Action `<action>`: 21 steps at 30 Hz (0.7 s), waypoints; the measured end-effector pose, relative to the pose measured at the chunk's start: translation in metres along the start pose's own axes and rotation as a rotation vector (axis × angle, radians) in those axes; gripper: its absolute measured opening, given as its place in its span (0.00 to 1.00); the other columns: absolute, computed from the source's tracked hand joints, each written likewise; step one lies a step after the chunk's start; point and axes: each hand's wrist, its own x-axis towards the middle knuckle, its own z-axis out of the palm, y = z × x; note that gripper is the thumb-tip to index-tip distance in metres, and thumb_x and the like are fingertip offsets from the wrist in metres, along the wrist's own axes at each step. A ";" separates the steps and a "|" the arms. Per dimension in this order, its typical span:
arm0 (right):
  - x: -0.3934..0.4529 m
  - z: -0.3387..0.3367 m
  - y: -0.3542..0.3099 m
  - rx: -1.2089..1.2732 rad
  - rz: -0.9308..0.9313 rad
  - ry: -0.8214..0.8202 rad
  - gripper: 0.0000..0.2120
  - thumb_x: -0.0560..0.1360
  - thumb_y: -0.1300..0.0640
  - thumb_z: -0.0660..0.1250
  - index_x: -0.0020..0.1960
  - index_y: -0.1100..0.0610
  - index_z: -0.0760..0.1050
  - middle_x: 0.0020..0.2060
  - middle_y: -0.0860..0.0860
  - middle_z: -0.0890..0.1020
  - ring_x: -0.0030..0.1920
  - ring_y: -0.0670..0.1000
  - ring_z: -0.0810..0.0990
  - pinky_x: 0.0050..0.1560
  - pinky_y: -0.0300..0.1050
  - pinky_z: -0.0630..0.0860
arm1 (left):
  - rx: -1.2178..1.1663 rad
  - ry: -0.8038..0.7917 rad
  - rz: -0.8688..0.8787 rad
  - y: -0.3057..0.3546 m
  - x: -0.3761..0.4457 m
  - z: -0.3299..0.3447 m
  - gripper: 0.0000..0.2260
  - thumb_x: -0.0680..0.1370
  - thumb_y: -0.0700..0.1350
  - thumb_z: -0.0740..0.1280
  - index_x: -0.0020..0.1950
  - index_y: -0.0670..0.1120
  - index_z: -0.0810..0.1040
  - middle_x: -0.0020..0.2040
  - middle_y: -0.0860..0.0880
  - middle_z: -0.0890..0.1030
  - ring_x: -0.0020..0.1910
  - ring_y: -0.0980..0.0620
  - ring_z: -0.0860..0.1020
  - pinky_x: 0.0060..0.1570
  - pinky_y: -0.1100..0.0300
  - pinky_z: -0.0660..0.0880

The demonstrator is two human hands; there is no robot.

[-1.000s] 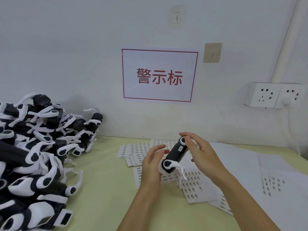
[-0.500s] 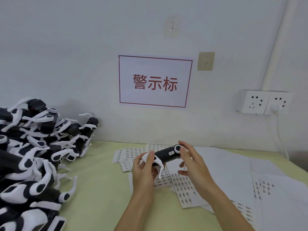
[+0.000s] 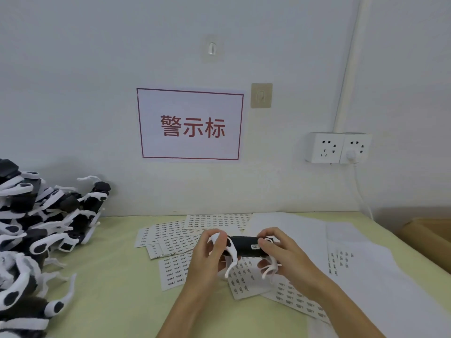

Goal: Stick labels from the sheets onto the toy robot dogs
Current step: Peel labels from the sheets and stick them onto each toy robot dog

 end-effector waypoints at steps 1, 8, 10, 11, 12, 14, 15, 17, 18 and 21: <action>-0.003 -0.007 0.002 0.026 0.002 0.003 0.05 0.81 0.52 0.63 0.50 0.49 0.77 0.51 0.57 0.81 0.39 0.53 0.82 0.45 0.51 0.81 | -0.004 -0.046 -0.020 0.000 -0.002 0.004 0.10 0.79 0.57 0.61 0.51 0.56 0.80 0.49 0.47 0.84 0.48 0.43 0.84 0.42 0.54 0.81; -0.025 -0.076 0.016 0.285 0.038 0.103 0.10 0.81 0.51 0.62 0.51 0.55 0.79 0.43 0.54 0.74 0.36 0.52 0.72 0.39 0.46 0.73 | 0.373 -0.163 0.065 -0.005 -0.013 0.012 0.10 0.80 0.53 0.62 0.56 0.56 0.82 0.54 0.57 0.84 0.53 0.59 0.82 0.56 0.55 0.79; -0.037 -0.103 0.018 0.384 0.057 0.182 0.10 0.80 0.52 0.63 0.50 0.57 0.79 0.40 0.55 0.74 0.34 0.53 0.73 0.38 0.47 0.75 | 0.546 -0.190 0.189 -0.008 -0.016 0.017 0.10 0.82 0.42 0.65 0.50 0.55 0.83 0.50 0.62 0.84 0.52 0.62 0.80 0.53 0.63 0.77; -0.041 -0.113 0.017 0.428 0.067 0.212 0.11 0.80 0.52 0.64 0.51 0.58 0.78 0.39 0.57 0.75 0.33 0.53 0.74 0.38 0.48 0.76 | 0.626 -0.178 0.261 -0.008 -0.017 0.015 0.12 0.80 0.37 0.66 0.48 0.54 0.84 0.47 0.63 0.84 0.50 0.64 0.80 0.50 0.69 0.76; -0.048 -0.128 0.017 0.474 0.074 0.247 0.12 0.80 0.51 0.64 0.52 0.60 0.78 0.39 0.58 0.76 0.33 0.54 0.75 0.38 0.48 0.77 | 0.696 -0.178 0.326 -0.009 -0.018 0.019 0.14 0.79 0.33 0.67 0.46 0.52 0.84 0.45 0.61 0.84 0.49 0.64 0.80 0.47 0.72 0.75; -0.064 -0.159 0.018 0.562 0.075 0.318 0.15 0.80 0.50 0.63 0.55 0.62 0.77 0.42 0.61 0.78 0.36 0.55 0.76 0.39 0.48 0.78 | 0.802 -0.193 0.428 -0.008 -0.020 0.031 0.14 0.75 0.28 0.68 0.45 0.47 0.84 0.45 0.57 0.84 0.48 0.64 0.79 0.46 0.72 0.74; -0.072 -0.175 0.019 0.601 0.072 0.355 0.17 0.81 0.49 0.62 0.57 0.63 0.77 0.44 0.63 0.78 0.38 0.56 0.77 0.40 0.49 0.78 | 0.835 -0.218 0.445 -0.008 -0.020 0.040 0.14 0.75 0.27 0.69 0.45 0.46 0.84 0.46 0.55 0.84 0.48 0.65 0.79 0.47 0.73 0.73; -0.088 -0.208 0.018 0.652 0.052 0.438 0.20 0.82 0.48 0.59 0.60 0.64 0.77 0.47 0.64 0.79 0.39 0.56 0.78 0.39 0.49 0.78 | 0.877 -0.307 0.421 -0.007 -0.019 0.061 0.12 0.74 0.29 0.70 0.48 0.46 0.84 0.49 0.53 0.83 0.48 0.63 0.79 0.49 0.74 0.70; -0.095 -0.224 0.017 0.665 0.039 0.477 0.21 0.82 0.47 0.59 0.60 0.64 0.77 0.47 0.64 0.79 0.38 0.56 0.78 0.40 0.49 0.77 | 0.896 -0.356 0.409 -0.010 -0.018 0.074 0.12 0.74 0.31 0.71 0.49 0.47 0.84 0.51 0.53 0.83 0.50 0.62 0.79 0.51 0.74 0.69; -0.113 -0.268 0.015 0.694 0.007 0.568 0.22 0.83 0.45 0.55 0.61 0.61 0.75 0.43 0.61 0.77 0.33 0.54 0.74 0.43 0.47 0.73 | 0.925 -0.450 0.406 -0.020 -0.014 0.124 0.14 0.74 0.34 0.72 0.56 0.48 0.82 0.59 0.50 0.81 0.60 0.48 0.78 0.59 0.68 0.68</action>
